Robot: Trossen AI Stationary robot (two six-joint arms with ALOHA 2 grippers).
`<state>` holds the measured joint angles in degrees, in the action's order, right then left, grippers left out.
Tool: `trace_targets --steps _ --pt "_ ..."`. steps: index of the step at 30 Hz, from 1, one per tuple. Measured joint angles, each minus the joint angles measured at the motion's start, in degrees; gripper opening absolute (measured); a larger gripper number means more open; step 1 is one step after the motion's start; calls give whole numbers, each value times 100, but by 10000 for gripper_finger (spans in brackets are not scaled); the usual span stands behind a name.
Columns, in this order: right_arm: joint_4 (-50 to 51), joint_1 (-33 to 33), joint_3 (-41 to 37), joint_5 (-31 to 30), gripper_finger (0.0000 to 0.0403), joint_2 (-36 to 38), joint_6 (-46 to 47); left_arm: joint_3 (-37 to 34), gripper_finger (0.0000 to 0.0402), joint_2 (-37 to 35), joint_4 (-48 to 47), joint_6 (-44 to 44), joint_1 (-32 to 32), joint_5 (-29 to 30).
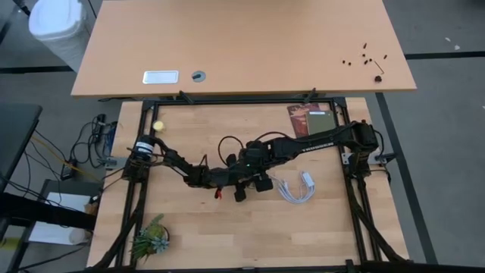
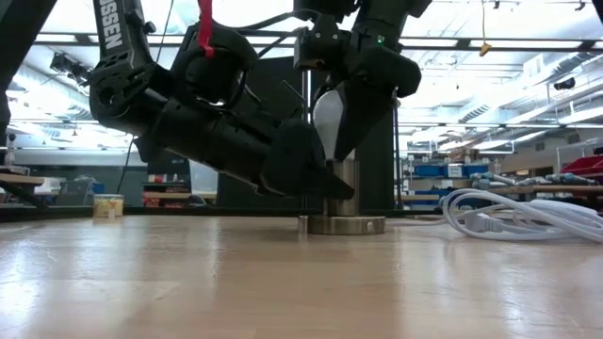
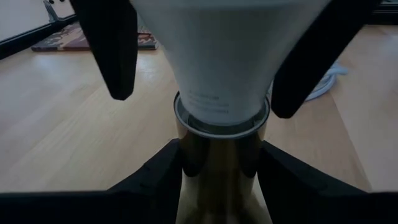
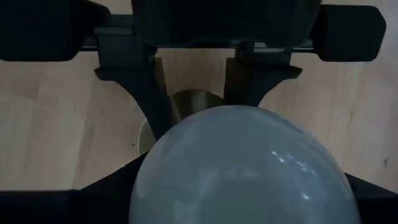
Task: Screw lightbulb
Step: Insert the light bulb into the lamp
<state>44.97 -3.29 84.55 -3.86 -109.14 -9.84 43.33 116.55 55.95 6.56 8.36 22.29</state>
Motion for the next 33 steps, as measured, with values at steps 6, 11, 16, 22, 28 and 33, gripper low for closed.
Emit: trace_targets --steps 6,11,16,22,28,33 --pt "67 -6 -2 -88 268 -6 774 0 184 -2 -3 10 0 7" --pt "80 -57 -7 -269 261 3 1767 7 184 -4 -8 138 0 13" --pt "70 -170 -24 -415 274 47 2922 7 184 -4 -11 175 0 21" --pt "89 -352 -39 -646 276 37 4139 17 184 -20 2 285 -2 71" --pt "142 -507 -37 -816 270 58 4748 17 184 -24 -46 159 0 57" --pt "514 -681 -35 -831 282 166 4706 17 184 -24 -57 140 -4 70"
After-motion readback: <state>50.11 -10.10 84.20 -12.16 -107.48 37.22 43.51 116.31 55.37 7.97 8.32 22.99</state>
